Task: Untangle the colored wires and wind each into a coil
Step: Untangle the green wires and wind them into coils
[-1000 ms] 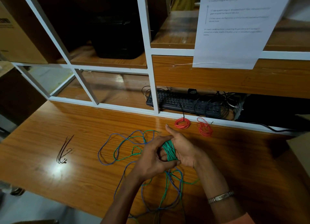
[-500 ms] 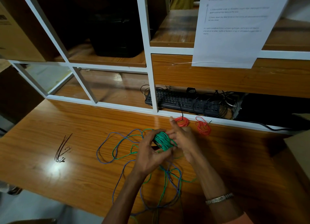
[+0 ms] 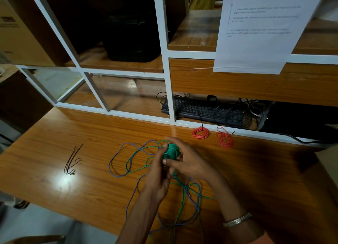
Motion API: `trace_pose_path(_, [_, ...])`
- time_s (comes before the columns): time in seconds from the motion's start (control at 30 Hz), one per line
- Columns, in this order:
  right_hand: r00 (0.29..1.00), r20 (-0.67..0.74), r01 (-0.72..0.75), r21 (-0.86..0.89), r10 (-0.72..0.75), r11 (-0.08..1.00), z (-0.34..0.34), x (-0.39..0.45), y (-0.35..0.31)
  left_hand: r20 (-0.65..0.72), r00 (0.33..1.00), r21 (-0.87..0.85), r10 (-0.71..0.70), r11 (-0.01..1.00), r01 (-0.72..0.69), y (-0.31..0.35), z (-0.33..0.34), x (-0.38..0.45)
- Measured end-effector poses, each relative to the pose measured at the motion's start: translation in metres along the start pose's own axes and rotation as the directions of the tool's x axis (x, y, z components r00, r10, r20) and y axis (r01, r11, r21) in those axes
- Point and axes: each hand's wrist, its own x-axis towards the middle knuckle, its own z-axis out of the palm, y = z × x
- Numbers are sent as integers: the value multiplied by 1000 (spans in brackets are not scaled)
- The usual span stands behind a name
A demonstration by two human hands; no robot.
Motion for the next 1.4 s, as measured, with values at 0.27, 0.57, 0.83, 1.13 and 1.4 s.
trace_pose_path(0.27, [999,-32,40,-8,-41,999,-8,0,-2,-42,997,150,60,987,-53,-3,-1,2])
trace_pose_path(0.57, [993,-112,46,29,-42,999,-15,-5,0,-9,999,499,42,866,-32,0,-1,-4])
trace_pose_path(0.83, [993,-114,53,91,-42,994,-22,-9,0,275,894,692,354,573,-439,4,-7,2])
trace_pose_path(1.13, [993,-70,-78,232,97,970,-27,-12,15,265,889,636,373,625,-452,6,-16,-1])
trace_pose_path(1.4, [991,-23,-118,300,131,947,-35,-15,12,466,765,752,445,256,-607,19,-31,7])
